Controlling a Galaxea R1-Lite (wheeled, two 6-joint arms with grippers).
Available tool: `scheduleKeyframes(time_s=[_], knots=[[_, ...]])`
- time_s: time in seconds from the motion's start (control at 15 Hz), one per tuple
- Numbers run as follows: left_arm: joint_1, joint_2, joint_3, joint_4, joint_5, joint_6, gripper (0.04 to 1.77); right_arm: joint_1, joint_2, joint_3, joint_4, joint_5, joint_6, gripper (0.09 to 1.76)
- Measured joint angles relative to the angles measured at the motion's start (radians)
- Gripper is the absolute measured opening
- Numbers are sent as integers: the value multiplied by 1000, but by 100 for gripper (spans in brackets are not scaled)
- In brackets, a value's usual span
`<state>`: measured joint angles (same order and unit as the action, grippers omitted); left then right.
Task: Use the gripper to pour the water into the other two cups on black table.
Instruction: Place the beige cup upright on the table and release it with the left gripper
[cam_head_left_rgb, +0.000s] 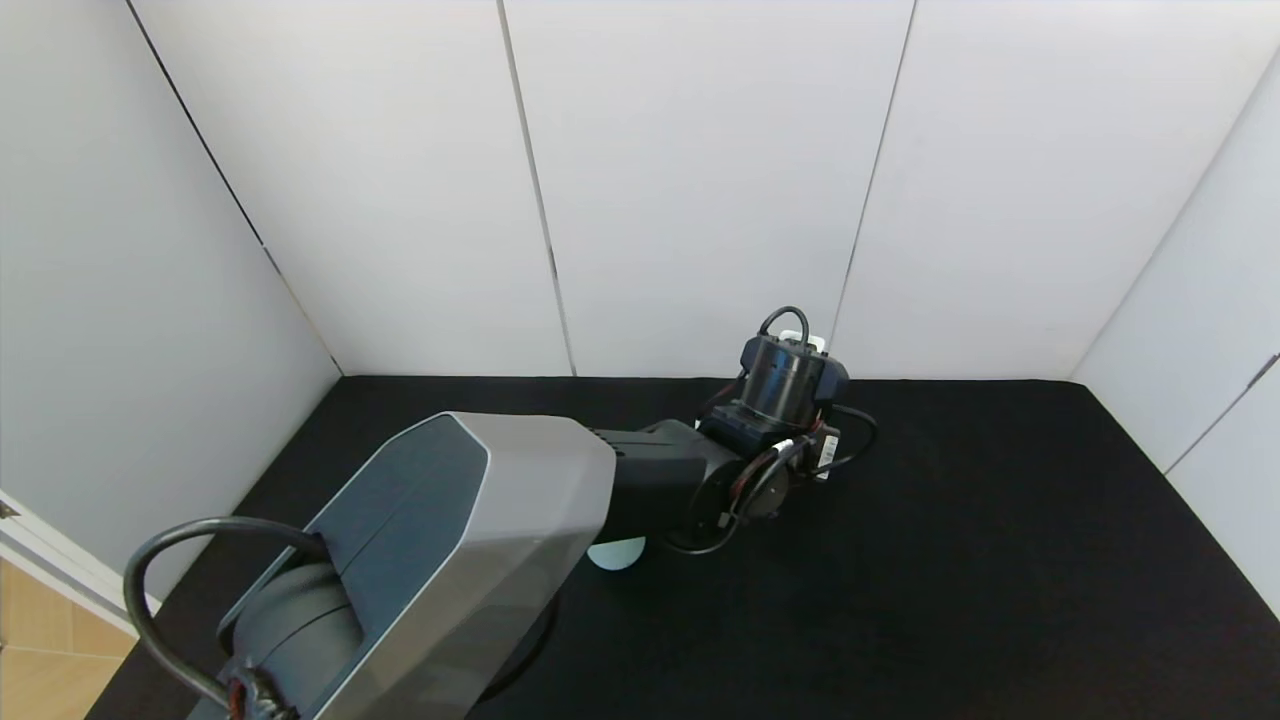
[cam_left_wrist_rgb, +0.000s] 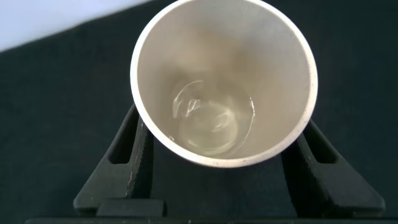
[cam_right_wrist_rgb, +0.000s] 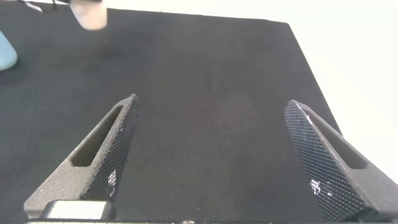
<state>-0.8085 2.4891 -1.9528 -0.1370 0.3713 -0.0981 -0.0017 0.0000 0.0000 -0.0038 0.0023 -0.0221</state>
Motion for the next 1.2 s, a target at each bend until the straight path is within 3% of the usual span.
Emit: scheduleKeyframes(time_s=[1.2], knots=[[5,58,-6,22,-10,-13,119,0,0,0,0,0,0,171]])
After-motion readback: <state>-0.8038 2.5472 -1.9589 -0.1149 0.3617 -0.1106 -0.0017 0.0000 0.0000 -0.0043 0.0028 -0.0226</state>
